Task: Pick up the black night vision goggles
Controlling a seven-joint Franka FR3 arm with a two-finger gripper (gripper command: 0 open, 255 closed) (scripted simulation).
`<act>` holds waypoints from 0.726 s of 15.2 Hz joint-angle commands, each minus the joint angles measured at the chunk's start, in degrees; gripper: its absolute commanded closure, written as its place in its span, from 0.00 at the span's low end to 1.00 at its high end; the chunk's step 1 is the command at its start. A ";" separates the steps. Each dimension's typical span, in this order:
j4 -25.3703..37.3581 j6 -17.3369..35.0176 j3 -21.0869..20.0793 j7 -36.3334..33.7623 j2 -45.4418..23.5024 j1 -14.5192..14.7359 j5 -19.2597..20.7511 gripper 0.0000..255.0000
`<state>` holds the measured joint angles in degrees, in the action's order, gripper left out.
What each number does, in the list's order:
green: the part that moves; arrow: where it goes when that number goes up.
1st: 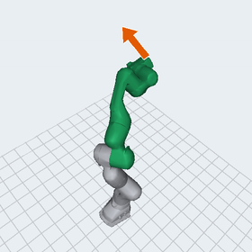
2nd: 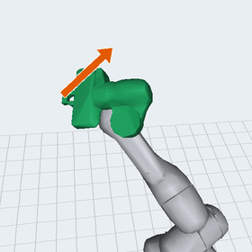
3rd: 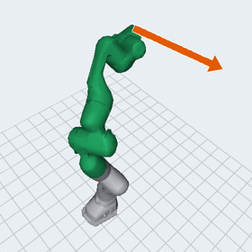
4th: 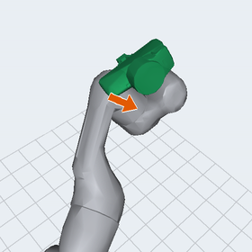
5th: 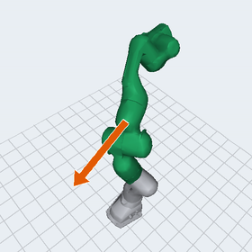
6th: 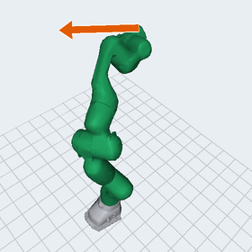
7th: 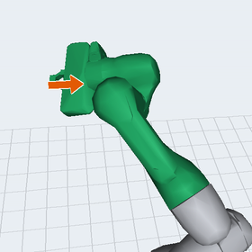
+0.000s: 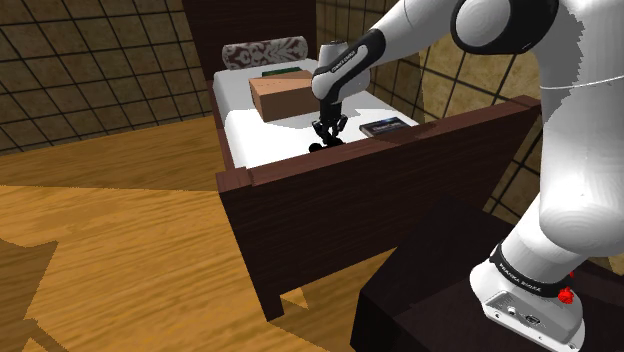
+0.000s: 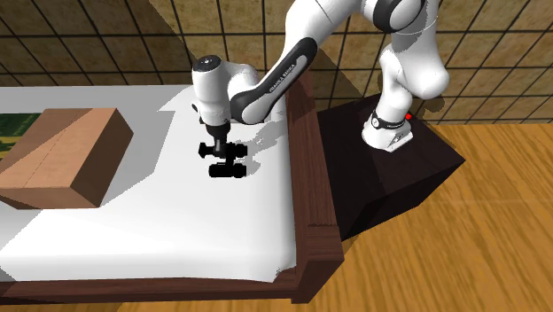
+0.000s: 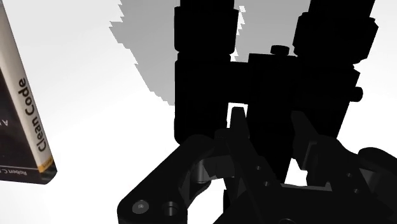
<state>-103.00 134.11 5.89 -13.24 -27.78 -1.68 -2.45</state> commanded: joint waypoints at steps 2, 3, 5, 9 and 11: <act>0.51 -1.64 0.09 -0.12 1.17 0.09 0.16 1.00; 0.68 -2.24 0.12 -0.14 1.59 0.12 0.21 1.00; 1.09 -3.45 0.18 -0.19 2.41 0.16 0.32 1.00; 2.02 -5.93 0.29 -0.29 3.96 0.23 0.52 1.00; 2.54 -7.18 0.34 -0.34 4.70 0.27 0.62 1.00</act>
<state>-100.67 127.43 6.20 -13.54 -23.41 -1.44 -1.88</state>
